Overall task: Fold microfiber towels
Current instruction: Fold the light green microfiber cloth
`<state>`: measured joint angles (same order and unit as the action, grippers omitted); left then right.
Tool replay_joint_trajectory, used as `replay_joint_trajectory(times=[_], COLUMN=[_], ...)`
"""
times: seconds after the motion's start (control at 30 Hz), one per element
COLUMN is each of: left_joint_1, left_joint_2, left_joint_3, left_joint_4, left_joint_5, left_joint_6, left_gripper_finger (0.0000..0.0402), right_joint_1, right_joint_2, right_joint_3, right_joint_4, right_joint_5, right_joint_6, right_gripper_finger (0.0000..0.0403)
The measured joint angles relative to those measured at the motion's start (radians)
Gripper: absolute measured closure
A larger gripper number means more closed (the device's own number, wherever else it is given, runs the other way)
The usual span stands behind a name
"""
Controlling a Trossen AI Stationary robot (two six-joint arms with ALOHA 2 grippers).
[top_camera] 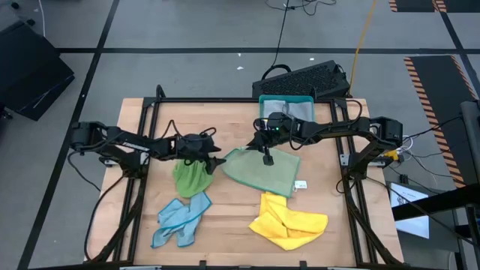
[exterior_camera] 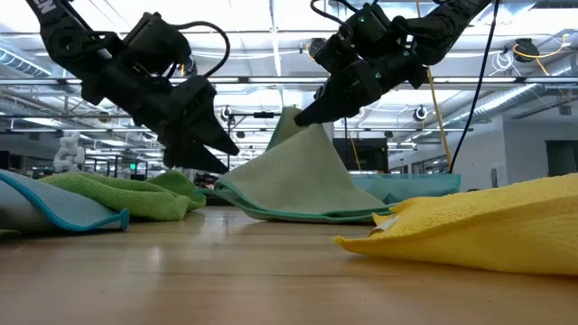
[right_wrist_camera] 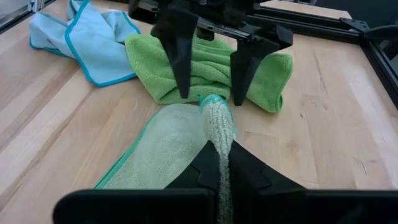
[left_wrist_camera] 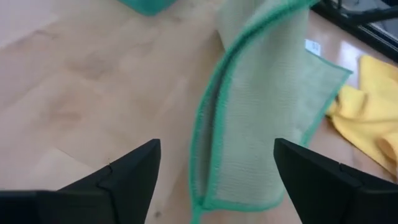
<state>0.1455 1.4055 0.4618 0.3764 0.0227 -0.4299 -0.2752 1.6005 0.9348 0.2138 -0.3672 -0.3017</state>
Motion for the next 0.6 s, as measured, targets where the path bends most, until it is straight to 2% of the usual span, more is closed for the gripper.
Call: replay_joint_trajectory(times=[0.23, 0.3, 0.47, 0.6], left_joint_1=[0.017, 0.023, 0.023, 0.023], left_joint_2=[0.108, 0.133, 0.202, 0.244], left_joint_3=[0.003, 0.002, 0.003, 0.003], left_joint_4=[0.000, 0.017, 0.157, 0.175], left_joint_5=[0.045, 0.087, 0.203, 0.230], left_joint_6=[-0.032, -0.025, 0.019, 0.051], left_gripper_finger=[0.0078, 0.0085, 0.0123, 0.0174], right_joint_1=[0.000, 0.000, 0.000, 0.000], right_joint_2=[0.000, 0.000, 0.000, 0.000], right_joint_3=[0.000, 0.000, 0.000, 0.000], right_joint_4=[0.000, 0.000, -0.001, -0.001], right_joint_5=[0.000, 0.000, 0.000, 0.000], right_joint_6=[-0.003, -0.004, -0.006, -0.006], right_gripper_finger=[0.0395, 0.0395, 0.0395, 0.0395])
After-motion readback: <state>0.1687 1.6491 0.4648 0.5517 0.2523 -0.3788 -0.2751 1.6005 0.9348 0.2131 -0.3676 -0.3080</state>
